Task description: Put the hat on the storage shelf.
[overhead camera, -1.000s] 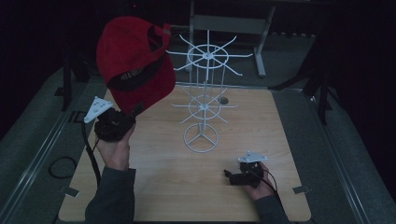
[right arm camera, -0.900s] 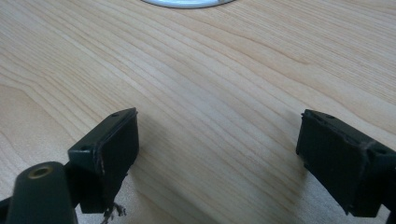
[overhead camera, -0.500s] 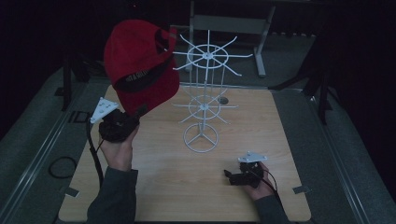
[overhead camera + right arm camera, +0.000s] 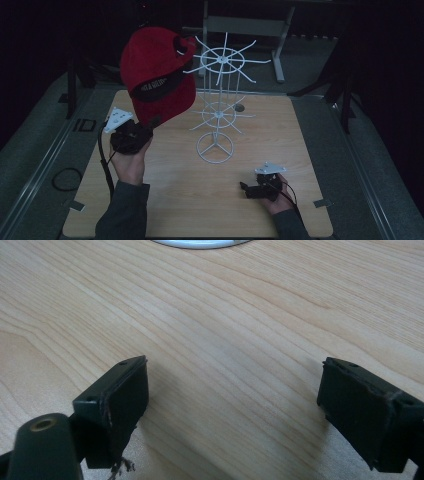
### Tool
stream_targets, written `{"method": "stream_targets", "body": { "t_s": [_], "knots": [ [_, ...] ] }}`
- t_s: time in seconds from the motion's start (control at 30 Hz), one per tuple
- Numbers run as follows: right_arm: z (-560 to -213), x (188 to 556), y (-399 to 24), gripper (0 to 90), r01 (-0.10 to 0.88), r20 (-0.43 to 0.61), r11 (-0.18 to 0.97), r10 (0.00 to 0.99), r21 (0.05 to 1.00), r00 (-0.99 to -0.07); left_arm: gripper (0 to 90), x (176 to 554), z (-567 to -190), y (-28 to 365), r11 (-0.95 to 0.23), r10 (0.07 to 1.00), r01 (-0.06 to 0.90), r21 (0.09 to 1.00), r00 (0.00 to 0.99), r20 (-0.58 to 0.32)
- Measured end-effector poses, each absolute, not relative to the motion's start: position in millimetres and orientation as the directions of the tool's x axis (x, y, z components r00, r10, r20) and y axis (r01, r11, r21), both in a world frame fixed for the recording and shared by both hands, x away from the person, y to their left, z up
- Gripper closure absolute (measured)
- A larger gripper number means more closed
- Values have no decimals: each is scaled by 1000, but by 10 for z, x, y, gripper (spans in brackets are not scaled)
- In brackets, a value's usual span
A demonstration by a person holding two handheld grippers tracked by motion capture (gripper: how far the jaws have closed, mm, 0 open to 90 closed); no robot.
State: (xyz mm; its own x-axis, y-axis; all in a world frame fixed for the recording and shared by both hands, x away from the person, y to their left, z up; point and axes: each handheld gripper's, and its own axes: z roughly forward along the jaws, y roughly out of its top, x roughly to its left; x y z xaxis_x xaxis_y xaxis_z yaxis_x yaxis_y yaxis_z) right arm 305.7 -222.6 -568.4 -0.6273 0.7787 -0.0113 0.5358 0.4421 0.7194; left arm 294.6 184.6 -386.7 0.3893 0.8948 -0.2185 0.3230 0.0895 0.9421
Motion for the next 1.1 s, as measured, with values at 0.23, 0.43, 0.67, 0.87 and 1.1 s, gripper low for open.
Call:
{"method": "stream_targets", "body": {
  "t_s": [0.23,0.43,0.67,0.87,1.1],
  "knots": [
    [-5684,3058,-2227,129,535,-12,443,778,720,-628,854,2952,-3921,1797,73,895,336,939,394,-211],
    [-5683,3057,-2227,129,536,-11,442,779,719,-627,854,2965,-4038,1782,73,892,362,929,393,-223],
    [-5683,3057,-2226,129,537,-11,442,779,719,-627,853,2972,-4212,1780,81,886,398,914,391,-249],
    [-5683,3055,-2225,129,539,-8,440,779,718,-627,851,2969,-4317,1765,78,884,420,904,391,-258],
    [-5685,3058,-2228,129,534,-13,443,778,720,-628,841,2948,-4438,1767,77,876,445,892,398,-274]
  ]
}}
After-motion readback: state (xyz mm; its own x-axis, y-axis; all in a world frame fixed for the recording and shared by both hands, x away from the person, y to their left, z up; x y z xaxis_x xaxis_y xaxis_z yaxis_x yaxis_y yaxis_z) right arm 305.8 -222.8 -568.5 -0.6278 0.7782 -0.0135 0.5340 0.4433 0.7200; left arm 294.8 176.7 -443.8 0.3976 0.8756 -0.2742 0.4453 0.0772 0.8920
